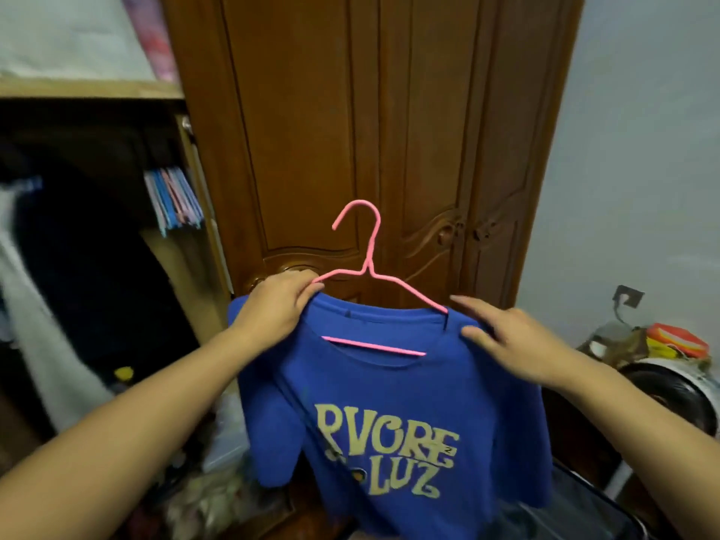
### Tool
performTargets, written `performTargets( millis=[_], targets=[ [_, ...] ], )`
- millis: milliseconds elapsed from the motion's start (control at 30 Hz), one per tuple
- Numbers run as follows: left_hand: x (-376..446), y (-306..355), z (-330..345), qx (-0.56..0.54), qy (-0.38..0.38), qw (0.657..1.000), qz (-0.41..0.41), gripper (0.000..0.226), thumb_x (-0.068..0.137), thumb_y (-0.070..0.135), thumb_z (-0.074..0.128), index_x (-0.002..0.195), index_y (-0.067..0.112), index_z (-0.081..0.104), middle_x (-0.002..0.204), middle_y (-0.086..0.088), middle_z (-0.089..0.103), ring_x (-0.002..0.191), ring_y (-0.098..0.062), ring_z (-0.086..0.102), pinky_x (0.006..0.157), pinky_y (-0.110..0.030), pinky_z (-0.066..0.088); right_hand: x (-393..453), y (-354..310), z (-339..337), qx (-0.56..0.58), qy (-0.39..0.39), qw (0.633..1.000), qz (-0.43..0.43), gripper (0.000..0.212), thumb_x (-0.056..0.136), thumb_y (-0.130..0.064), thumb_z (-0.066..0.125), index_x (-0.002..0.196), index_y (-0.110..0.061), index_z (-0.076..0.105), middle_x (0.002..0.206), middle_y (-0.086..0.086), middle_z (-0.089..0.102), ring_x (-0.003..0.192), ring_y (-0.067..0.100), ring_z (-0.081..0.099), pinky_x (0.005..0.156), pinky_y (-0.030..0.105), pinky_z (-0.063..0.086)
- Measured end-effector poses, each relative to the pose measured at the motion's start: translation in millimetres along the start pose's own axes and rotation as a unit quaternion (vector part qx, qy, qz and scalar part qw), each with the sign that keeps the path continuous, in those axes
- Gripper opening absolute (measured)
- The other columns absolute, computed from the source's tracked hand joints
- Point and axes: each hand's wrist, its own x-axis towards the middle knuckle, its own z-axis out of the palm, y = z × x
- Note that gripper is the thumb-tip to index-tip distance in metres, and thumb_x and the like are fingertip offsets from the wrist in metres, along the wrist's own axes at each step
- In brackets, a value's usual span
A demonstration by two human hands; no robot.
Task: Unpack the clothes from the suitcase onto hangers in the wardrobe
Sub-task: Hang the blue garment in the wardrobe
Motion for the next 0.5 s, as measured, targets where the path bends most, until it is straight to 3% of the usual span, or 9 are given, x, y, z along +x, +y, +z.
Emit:
performTargets(
  millis=[67, 133, 167, 200, 267, 300, 400, 500],
  targets=[
    [-4, -12, -8, 0.013, 0.01, 0.999, -0.05, 0.037, 0.102, 0.049, 0.04, 0.089, 0.021, 0.06, 0.089, -0.002, 0.066, 0.089, -0.029, 0.063, 0.076, -0.045, 0.049, 7, -13, 4, -0.003, 0.008, 0.998, -0.061, 0.053, 0.099, -0.043, 0.053, 0.149, -0.047, 0.033, 0.101, -0.008, 0.072, 0.08, 0.005, 0.062, 0.075, 0.023, 0.04],
    [-4, -22, -17, 0.08, 0.006, 0.993, -0.089, 0.03, 0.105, 0.044, 0.041, 0.091, 0.023, 0.056, 0.094, -0.007, 0.067, 0.095, -0.035, 0.063, 0.078, -0.044, 0.05, 12, -37, 9, 0.07, 0.007, 0.992, -0.109, 0.059, 0.097, -0.035, 0.059, 0.146, -0.054, 0.032, 0.083, -0.012, 0.071, 0.065, 0.002, 0.056, 0.067, 0.024, 0.042],
    [-4, -26, -25, 0.123, -0.001, 0.987, -0.108, 0.03, 0.106, 0.044, 0.04, 0.095, 0.021, 0.056, 0.099, -0.009, 0.067, 0.098, -0.037, 0.064, 0.078, -0.044, 0.049, 16, -53, 13, 0.132, -0.003, 0.982, -0.131, 0.062, 0.095, -0.029, 0.062, 0.146, -0.053, 0.034, 0.087, -0.016, 0.071, 0.069, 0.001, 0.059, 0.071, 0.024, 0.047],
    [-3, -27, -32, 0.163, -0.01, 0.979, -0.125, 0.032, 0.106, 0.044, 0.037, 0.1, 0.019, 0.055, 0.105, -0.011, 0.068, 0.101, -0.039, 0.064, 0.078, -0.044, 0.049, 18, -68, 16, 0.195, -0.023, 0.969, -0.148, 0.064, 0.095, -0.021, 0.063, 0.147, -0.05, 0.037, 0.105, -0.022, 0.071, 0.087, -0.001, 0.065, 0.084, 0.022, 0.05],
    [-4, -36, -51, 0.217, -0.027, 0.965, -0.145, 0.035, 0.107, 0.045, 0.034, 0.107, 0.017, 0.055, 0.111, -0.014, 0.068, 0.102, -0.042, 0.064, 0.08, -0.046, 0.05, 28, -95, 25, 0.291, -0.089, 0.938, -0.164, 0.063, 0.095, -0.006, 0.061, 0.145, -0.04, 0.045, 0.14, -0.027, 0.053, 0.128, -0.005, 0.05, 0.111, 0.019, 0.035],
    [-3, -41, -59, 0.228, -0.032, 0.961, -0.15, 0.036, 0.107, 0.045, 0.033, 0.108, 0.016, 0.055, 0.112, -0.015, 0.069, 0.101, -0.044, 0.064, 0.08, -0.047, 0.05, 33, -105, 29, 0.327, -0.122, 0.924, -0.157, 0.062, 0.095, -0.001, 0.059, 0.142, -0.04, 0.049, 0.144, -0.027, 0.049, 0.134, -0.005, 0.044, 0.114, 0.02, 0.031],
    [-1, -63, -90, 0.183, -0.04, 0.964, -0.19, 0.035, 0.106, 0.044, 0.039, 0.122, 0.02, 0.059, 0.124, -0.016, 0.065, 0.114, -0.042, 0.061, 0.091, -0.044, 0.049, 54, -135, 44, 0.38, -0.145, 0.905, -0.123, 0.066, 0.098, 0.001, 0.049, 0.135, -0.055, 0.052, 0.147, -0.027, 0.046, 0.136, -0.008, 0.039, 0.113, 0.018, 0.029],
    [-7, -84, -113, 0.103, -0.047, 0.96, -0.255, 0.059, 0.102, 0.041, 0.051, 0.156, 0.026, 0.033, 0.161, -0.014, 0.026, 0.147, -0.036, 0.028, 0.121, -0.042, 0.028, 75, -162, 54, 0.383, -0.118, 0.911, -0.097, 0.074, 0.095, 0.006, 0.043, 0.138, -0.054, 0.048, 0.146, -0.03, 0.042, 0.133, -0.013, 0.037, 0.104, 0.006, 0.028]
  ],
)
